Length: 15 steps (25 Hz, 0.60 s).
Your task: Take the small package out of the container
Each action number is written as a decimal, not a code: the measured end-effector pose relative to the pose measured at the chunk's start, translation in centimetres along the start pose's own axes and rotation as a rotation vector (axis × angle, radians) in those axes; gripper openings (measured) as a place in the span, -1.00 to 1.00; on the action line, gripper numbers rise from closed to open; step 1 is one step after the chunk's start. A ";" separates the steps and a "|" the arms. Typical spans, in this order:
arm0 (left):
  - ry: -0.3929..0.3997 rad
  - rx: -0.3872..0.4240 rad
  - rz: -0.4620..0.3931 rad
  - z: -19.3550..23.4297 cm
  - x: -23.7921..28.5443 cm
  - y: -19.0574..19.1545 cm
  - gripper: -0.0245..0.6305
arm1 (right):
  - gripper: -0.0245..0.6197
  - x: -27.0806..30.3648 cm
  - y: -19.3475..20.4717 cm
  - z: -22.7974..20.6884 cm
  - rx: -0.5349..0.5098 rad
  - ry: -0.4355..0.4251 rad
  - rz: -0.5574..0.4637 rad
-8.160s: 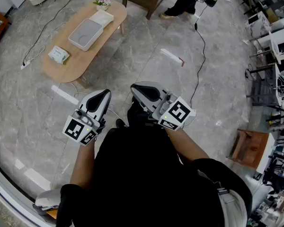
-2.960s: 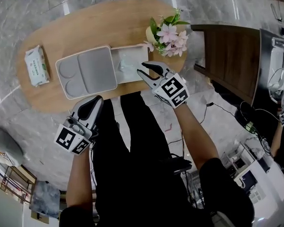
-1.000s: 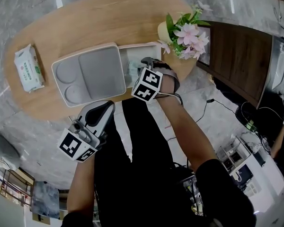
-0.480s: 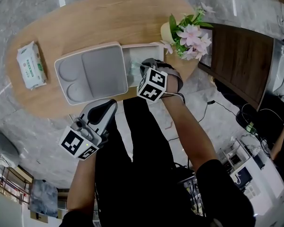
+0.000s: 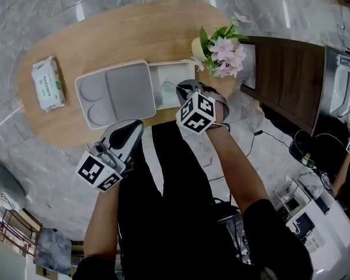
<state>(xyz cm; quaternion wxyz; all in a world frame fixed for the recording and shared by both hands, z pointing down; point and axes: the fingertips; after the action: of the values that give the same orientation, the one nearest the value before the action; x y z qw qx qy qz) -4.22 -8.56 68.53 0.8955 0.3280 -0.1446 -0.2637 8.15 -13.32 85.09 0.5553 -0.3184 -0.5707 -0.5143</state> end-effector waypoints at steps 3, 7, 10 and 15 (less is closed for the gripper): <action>-0.010 0.021 -0.002 -0.9 -0.1 -1.3 -0.87 | -0.84 -3.2 -1.0 -1.3 0.032 0.030 -0.055; -0.019 0.068 -0.010 -2.2 -0.2 -4.0 -0.87 | -0.84 -8.0 -3.0 -3.6 0.080 0.077 -0.134; -0.021 0.106 -0.016 -3.8 -0.4 -6.3 -0.87 | -0.84 -12.1 -4.4 -4.7 0.124 0.090 -0.189; -0.011 0.179 -0.036 -6.8 -0.5 -11.2 -0.87 | -0.84 -19.7 -7.8 -6.4 0.148 0.124 -0.296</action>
<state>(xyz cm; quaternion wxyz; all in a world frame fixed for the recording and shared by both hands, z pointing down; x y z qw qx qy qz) -5.91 -12.06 56.03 0.8571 0.4077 -0.1664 -0.2674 6.36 -17.33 63.42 0.5295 -0.1570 -0.6124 -0.5656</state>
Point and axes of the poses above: the fingertips, and each gripper's own axes: x forward along the fingers, z to its left, y out of its underside, and after that the axes turned 9 degrees about y, right-handed
